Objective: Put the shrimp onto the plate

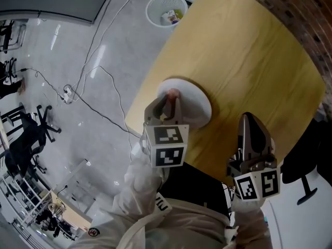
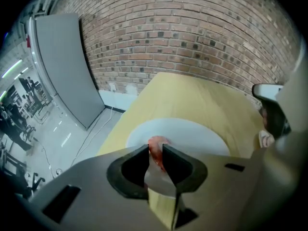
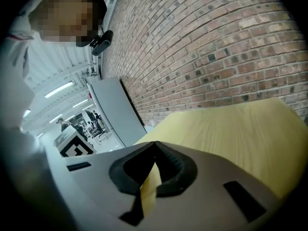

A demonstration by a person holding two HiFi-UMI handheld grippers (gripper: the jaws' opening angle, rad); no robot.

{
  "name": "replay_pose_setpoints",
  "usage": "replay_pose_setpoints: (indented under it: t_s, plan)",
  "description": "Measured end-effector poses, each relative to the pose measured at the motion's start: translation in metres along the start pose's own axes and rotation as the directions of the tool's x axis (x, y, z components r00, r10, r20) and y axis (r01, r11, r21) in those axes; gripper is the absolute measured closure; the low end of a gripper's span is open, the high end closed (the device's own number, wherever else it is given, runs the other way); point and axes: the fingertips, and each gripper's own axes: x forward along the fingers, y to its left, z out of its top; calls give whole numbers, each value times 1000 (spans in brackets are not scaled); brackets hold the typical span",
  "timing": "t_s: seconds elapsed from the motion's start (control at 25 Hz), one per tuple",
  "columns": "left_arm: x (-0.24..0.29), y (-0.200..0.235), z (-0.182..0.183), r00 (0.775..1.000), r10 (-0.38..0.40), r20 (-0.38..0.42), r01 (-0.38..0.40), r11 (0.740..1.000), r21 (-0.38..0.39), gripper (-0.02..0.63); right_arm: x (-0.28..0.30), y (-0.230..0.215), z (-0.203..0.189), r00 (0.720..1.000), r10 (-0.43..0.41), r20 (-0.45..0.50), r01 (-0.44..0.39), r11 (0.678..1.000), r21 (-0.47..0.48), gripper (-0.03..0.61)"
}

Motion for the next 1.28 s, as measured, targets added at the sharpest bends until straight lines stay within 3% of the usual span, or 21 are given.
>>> replay_pose_setpoints:
  t_s: [1.28]
  plan:
    - [-8, -6, 6, 995, -80, 63, 74, 993, 94, 548, -17, 7, -26, 996, -75, 45, 72, 995, 63, 554]
